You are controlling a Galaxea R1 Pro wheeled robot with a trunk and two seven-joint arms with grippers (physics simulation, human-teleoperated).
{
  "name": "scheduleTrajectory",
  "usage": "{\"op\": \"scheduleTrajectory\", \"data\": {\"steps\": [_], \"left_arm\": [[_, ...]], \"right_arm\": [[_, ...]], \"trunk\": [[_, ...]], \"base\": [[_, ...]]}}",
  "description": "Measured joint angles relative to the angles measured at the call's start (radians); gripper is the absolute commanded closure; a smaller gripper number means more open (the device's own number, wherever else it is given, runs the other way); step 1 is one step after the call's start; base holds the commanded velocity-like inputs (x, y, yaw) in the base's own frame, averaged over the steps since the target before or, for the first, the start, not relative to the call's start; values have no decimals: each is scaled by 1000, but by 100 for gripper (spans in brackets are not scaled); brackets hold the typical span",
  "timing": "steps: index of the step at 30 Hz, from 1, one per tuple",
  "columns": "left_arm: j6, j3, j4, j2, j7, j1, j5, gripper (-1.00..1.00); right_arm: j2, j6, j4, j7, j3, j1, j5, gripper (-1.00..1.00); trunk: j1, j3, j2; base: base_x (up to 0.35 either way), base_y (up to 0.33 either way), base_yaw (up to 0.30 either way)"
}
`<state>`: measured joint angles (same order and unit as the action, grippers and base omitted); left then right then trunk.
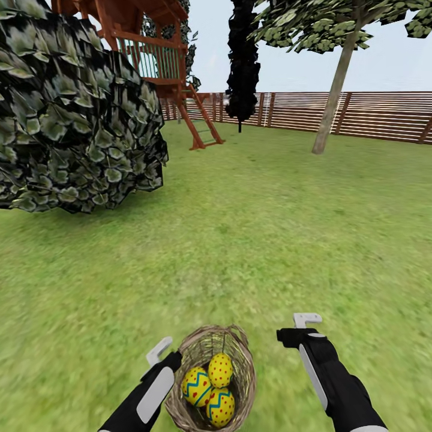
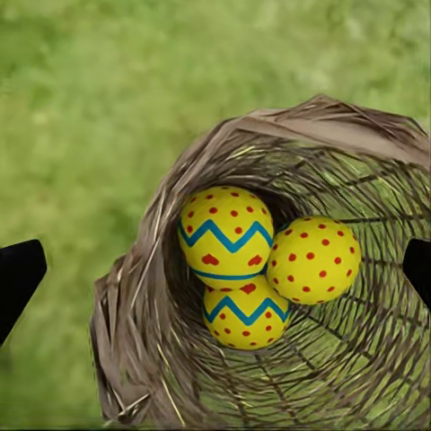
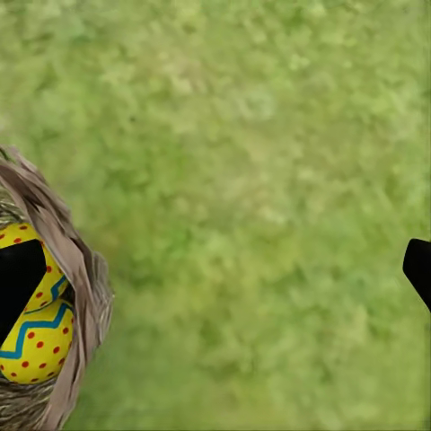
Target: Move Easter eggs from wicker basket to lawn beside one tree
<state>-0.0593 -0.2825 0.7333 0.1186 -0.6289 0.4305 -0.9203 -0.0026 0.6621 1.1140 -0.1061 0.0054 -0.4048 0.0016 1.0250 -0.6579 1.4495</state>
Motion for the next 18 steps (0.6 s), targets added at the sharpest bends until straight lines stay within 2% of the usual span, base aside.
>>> {"op": "scheduleTrajectory", "data": {"steps": [10,11,12,17,18], "left_arm": [[12,5,-62,-1,2,0,-3,-100],[60,6,-87,0,1,0,0,-100],[73,6,-99,1,1,-1,1,-100],[96,8,-154,8,5,-1,-1,-100],[102,8,-170,10,5,-1,-11,-100]], "right_arm": [[0,0,-29,0,2,0,1,-100],[0,0,-29,0,2,0,3,-100],[0,0,-29,0,2,0,4,-100],[0,0,-29,0,2,0,4,-100],[0,0,-29,0,2,0,4,-100]], "trunk": [[0,0,0],[0,0,0],[0,0,0],[0,0,0],[0,0,0]], "base": [[4,-2,0],[0,0,0],[0,0,0],[0,0,0],[0,0,0]]}}
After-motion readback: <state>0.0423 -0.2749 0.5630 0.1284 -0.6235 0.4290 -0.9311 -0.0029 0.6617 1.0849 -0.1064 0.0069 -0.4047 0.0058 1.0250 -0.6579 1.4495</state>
